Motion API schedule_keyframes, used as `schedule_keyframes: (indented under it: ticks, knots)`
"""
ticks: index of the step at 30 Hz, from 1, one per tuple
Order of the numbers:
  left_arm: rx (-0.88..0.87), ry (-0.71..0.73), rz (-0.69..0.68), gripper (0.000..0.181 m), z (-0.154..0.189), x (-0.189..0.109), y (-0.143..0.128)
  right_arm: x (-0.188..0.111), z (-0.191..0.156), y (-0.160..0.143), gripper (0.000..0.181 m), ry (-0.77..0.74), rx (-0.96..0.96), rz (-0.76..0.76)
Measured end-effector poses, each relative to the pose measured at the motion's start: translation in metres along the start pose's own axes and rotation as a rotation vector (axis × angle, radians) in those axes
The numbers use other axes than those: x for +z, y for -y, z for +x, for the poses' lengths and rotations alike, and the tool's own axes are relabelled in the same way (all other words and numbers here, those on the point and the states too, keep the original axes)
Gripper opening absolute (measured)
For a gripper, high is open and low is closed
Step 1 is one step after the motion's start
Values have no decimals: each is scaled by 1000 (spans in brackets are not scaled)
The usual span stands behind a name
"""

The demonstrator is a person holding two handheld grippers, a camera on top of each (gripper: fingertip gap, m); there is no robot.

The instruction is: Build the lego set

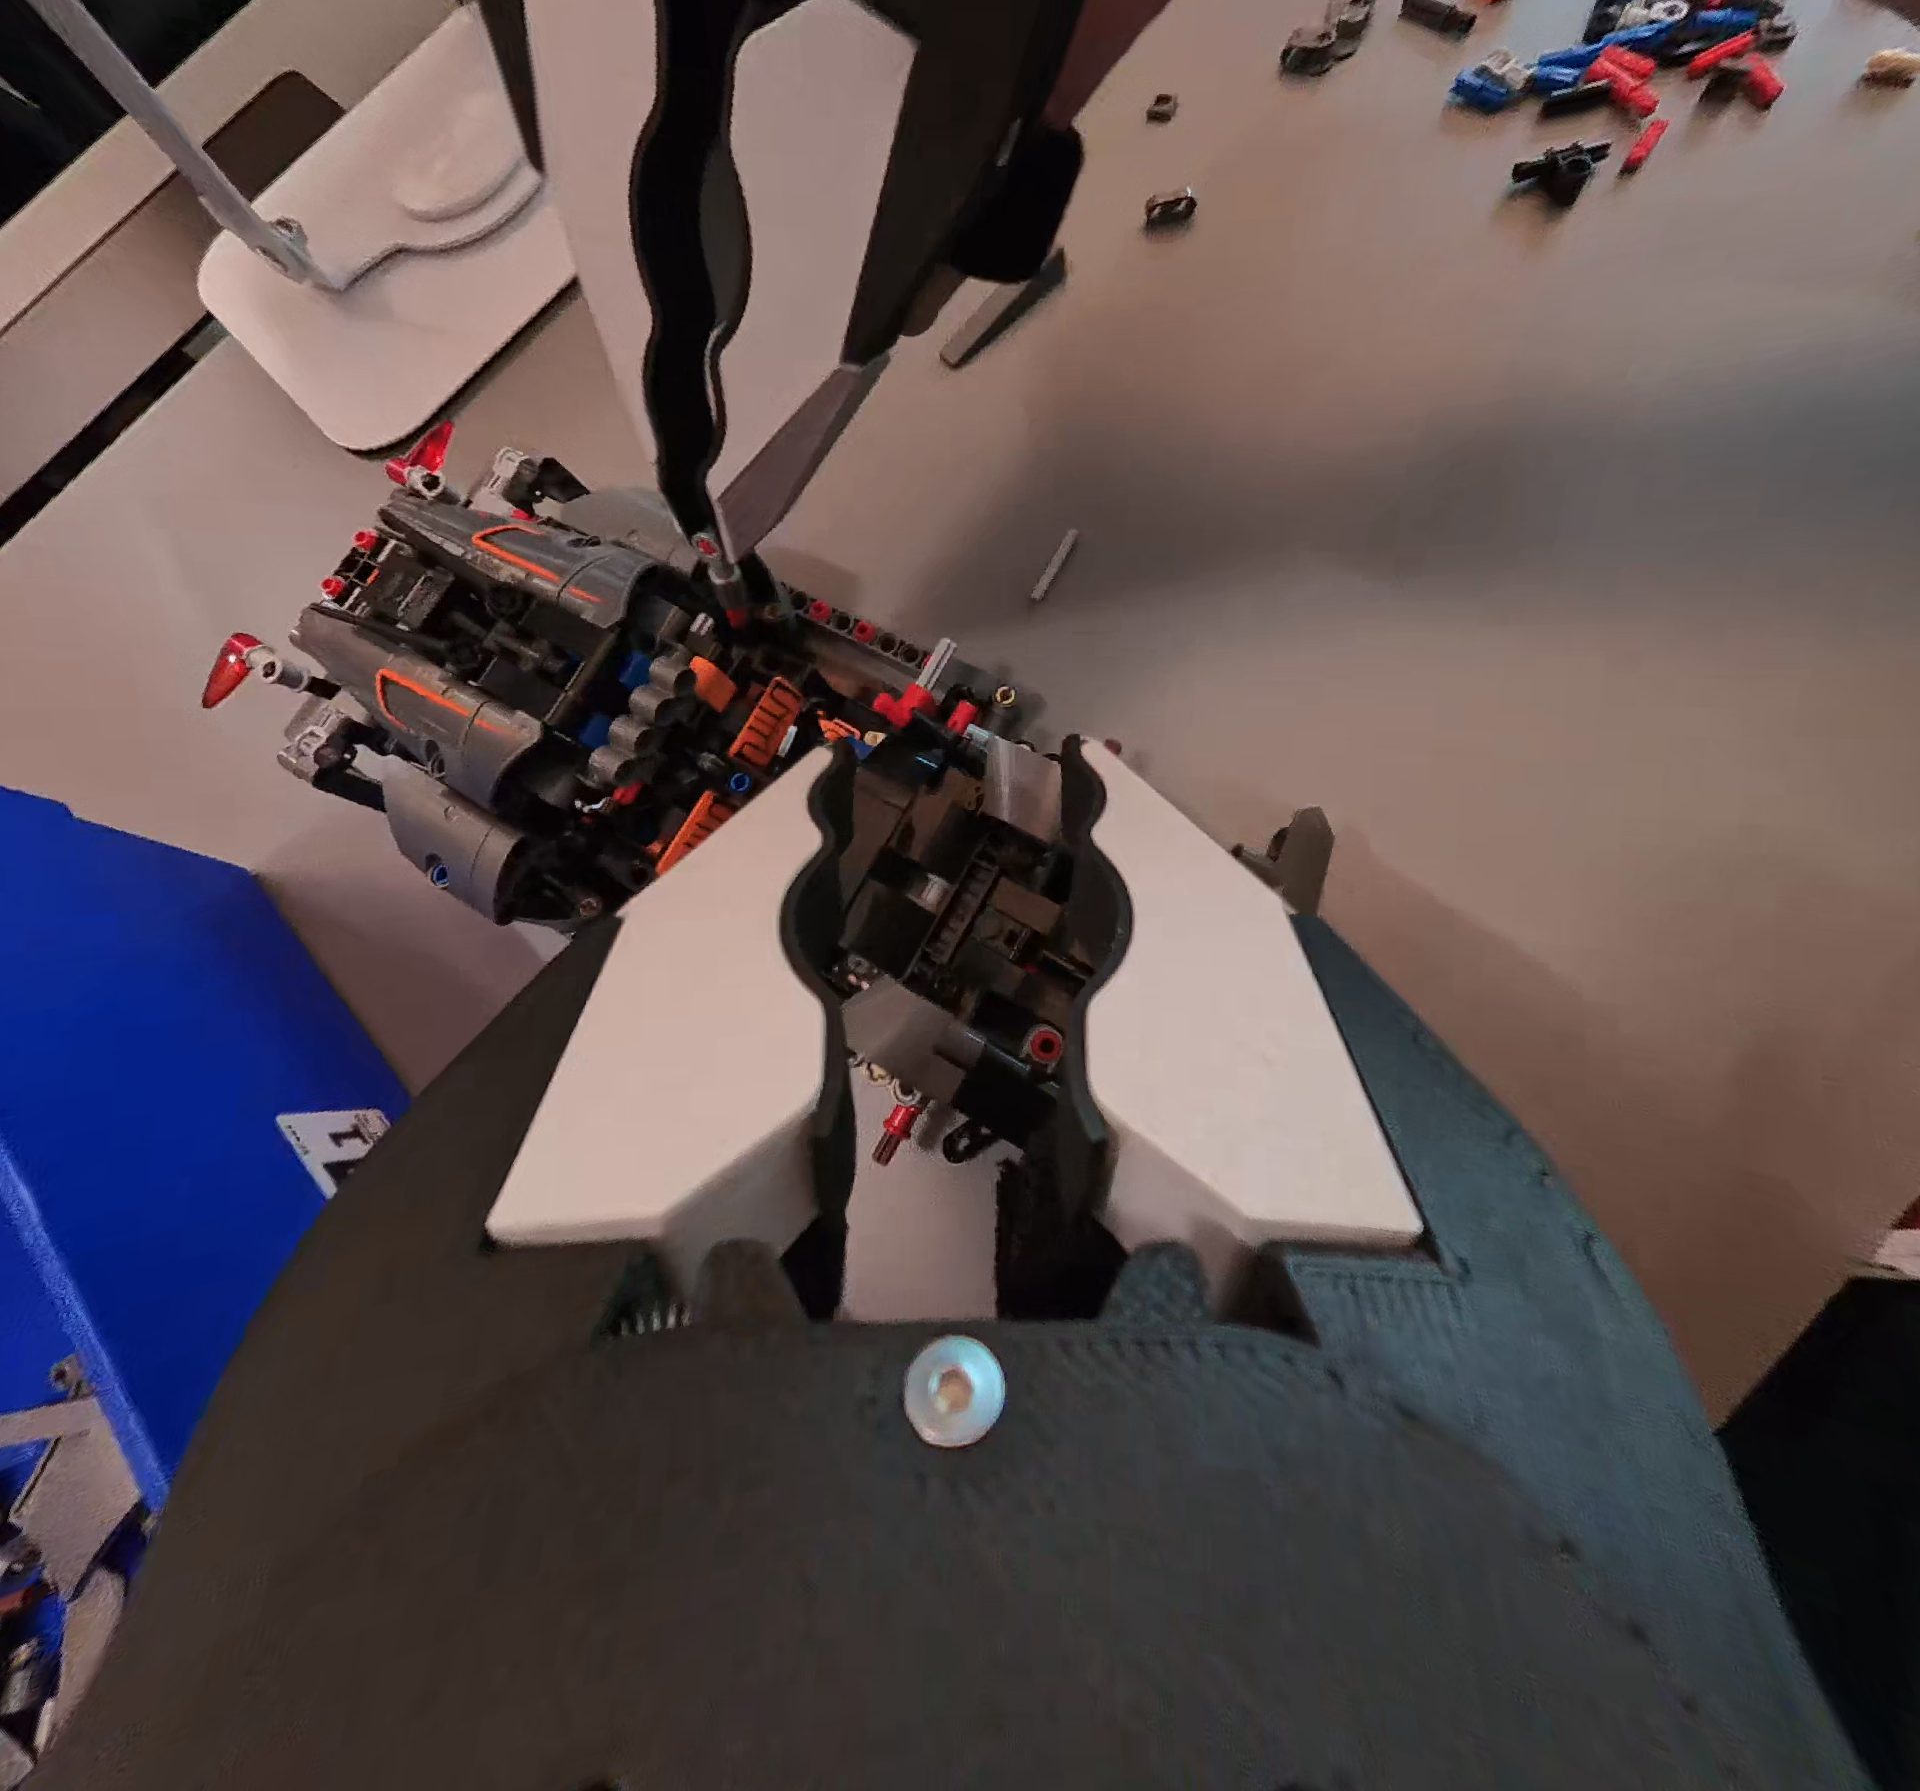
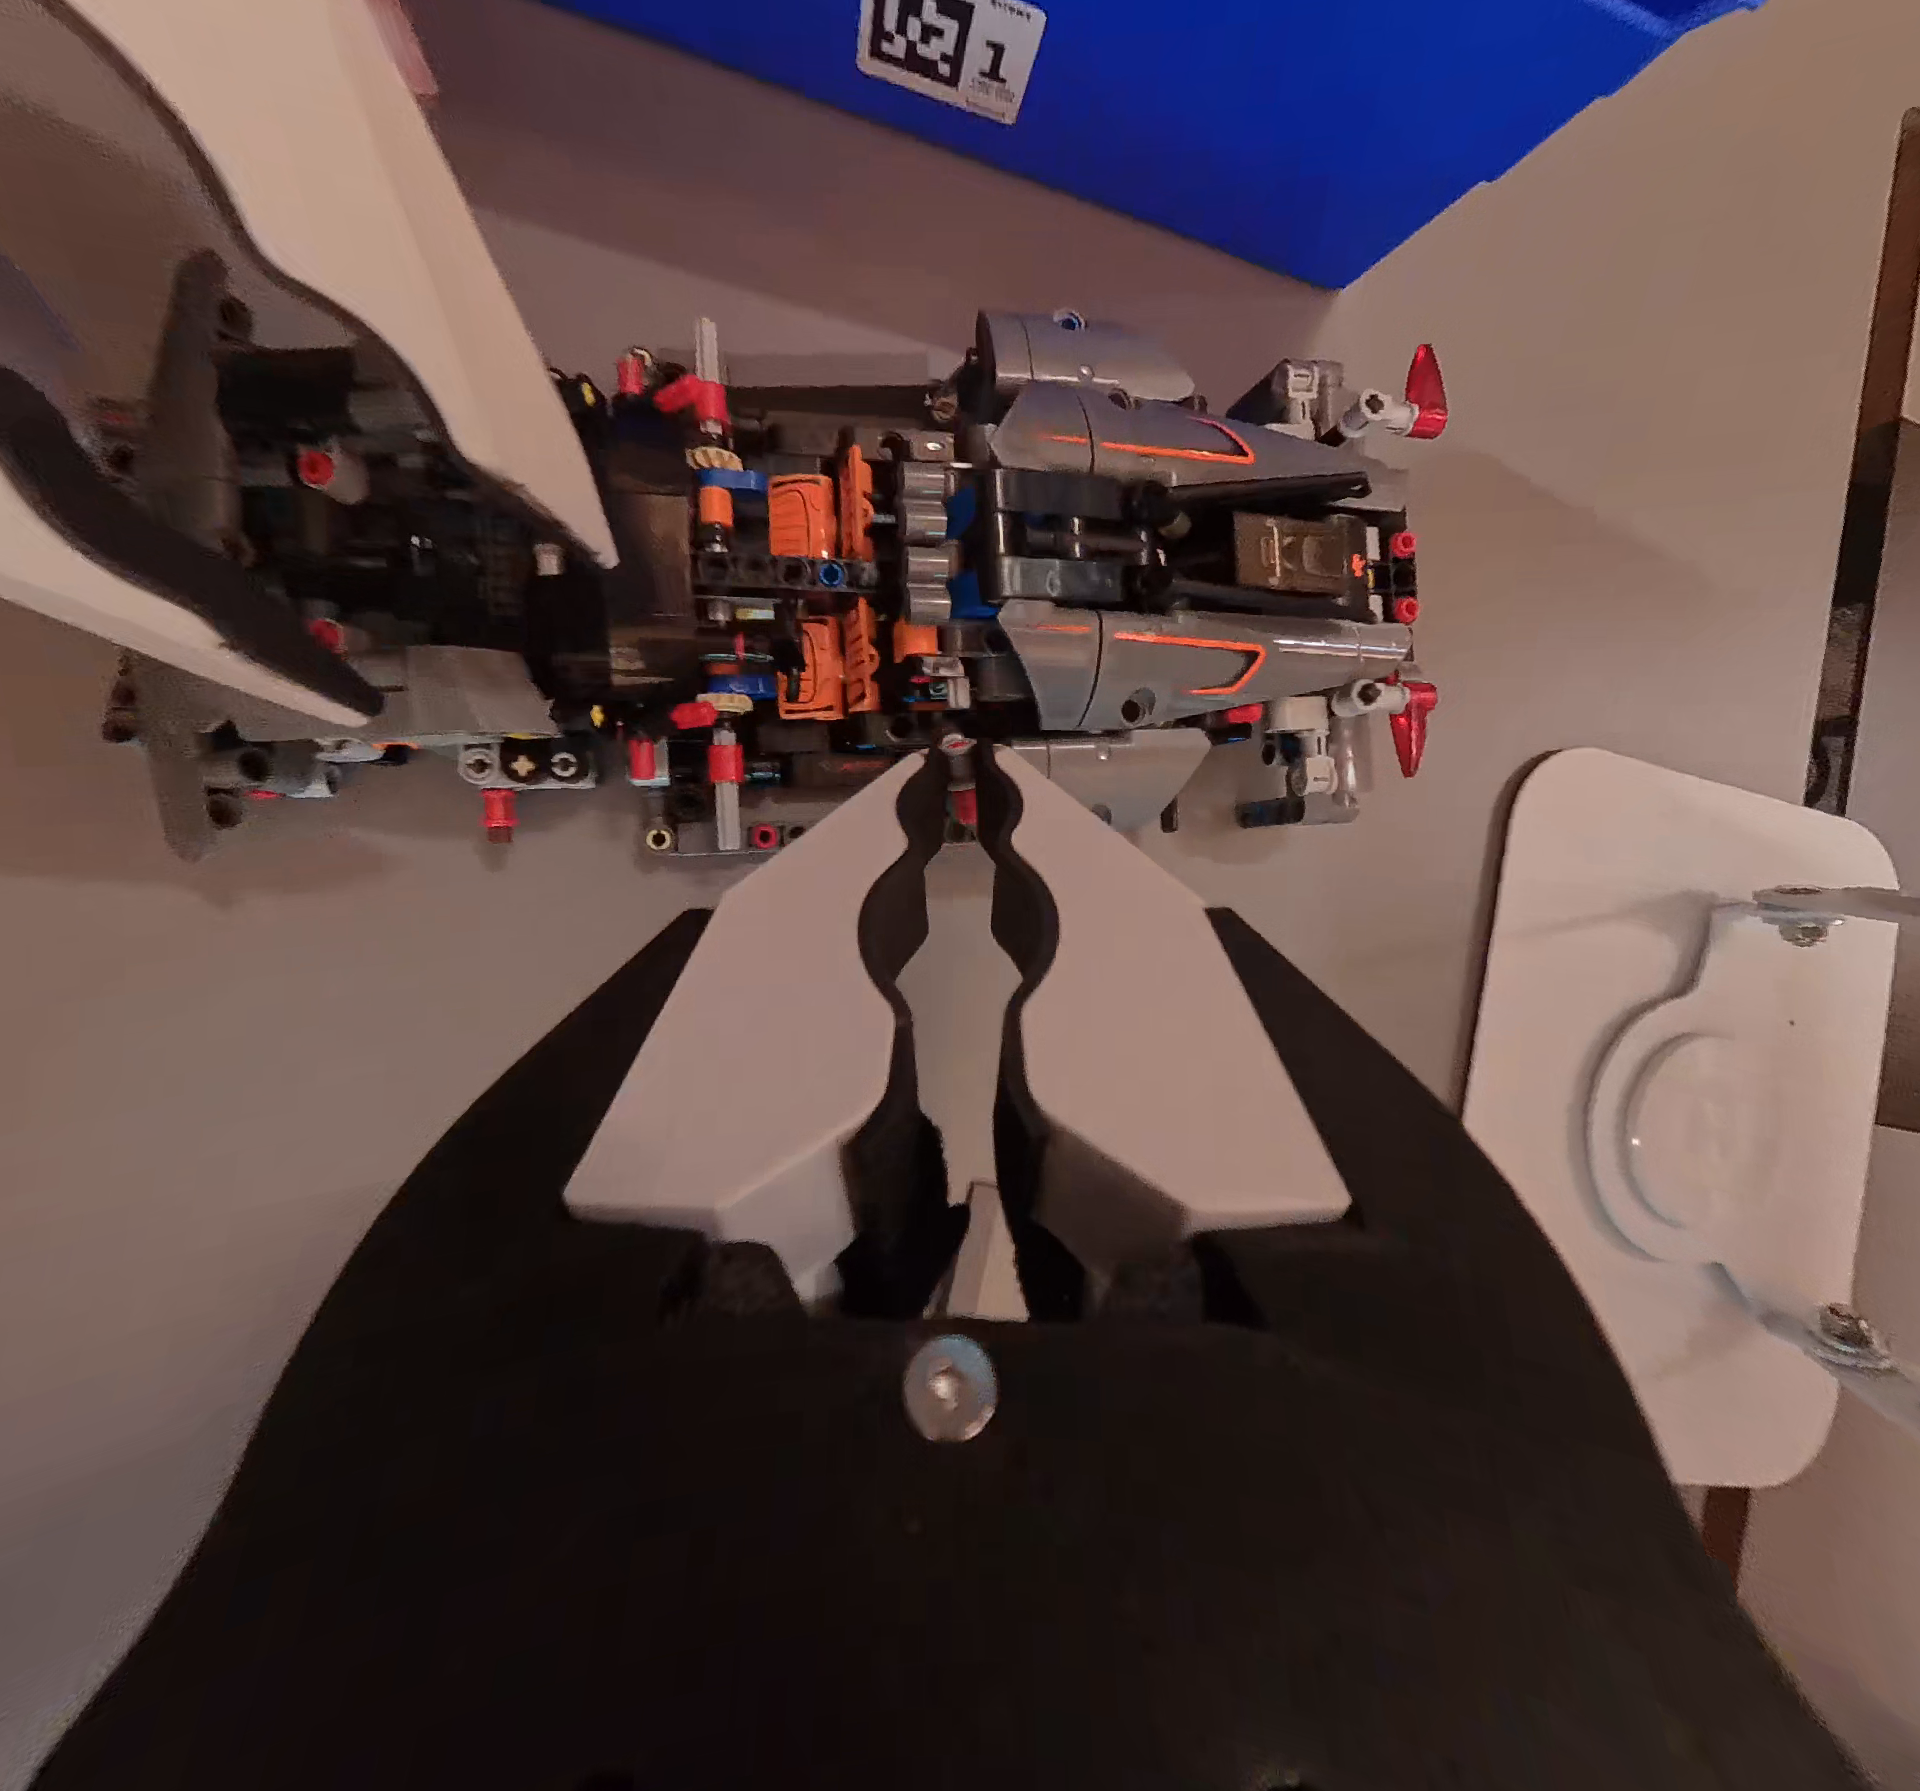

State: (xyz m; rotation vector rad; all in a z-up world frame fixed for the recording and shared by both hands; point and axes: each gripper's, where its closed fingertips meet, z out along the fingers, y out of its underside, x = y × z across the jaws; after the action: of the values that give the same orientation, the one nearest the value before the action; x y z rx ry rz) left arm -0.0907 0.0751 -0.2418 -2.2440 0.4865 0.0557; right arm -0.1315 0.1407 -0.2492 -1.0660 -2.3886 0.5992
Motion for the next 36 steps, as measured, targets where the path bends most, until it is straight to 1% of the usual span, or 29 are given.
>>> schedule_keyframes:
  ticks: [5,7,9,19,25,30,34,36]
  knots:
    - [-10,25,-55,42,-2,13,-9,9,4,-1,3,-5,-33,-42]
    - [9,25,-40,40,-1,15,-7,12,4,-1,3,1,-41,-56]
    - [31,37,-41,43,-2,16,-8,13,5,-2,3,-1,-47,-72]
    - [45,-42,-1,26,11,22,-10,16,7,-1,3,62,-65,-185]
    - [50,-47,18,25,13,23,-11,17,5,0,3,85,-73,-230]
    - [55,-51,26,24,13,23,-11,18,5,1,3,65,-55,-226]
    - [55,-49,31,24,13,22,-11,20,5,-2,3,47,-59,-273]
    - [53,-48,35,24,13,22,-11,21,5,-2,3,52,-46,-264]
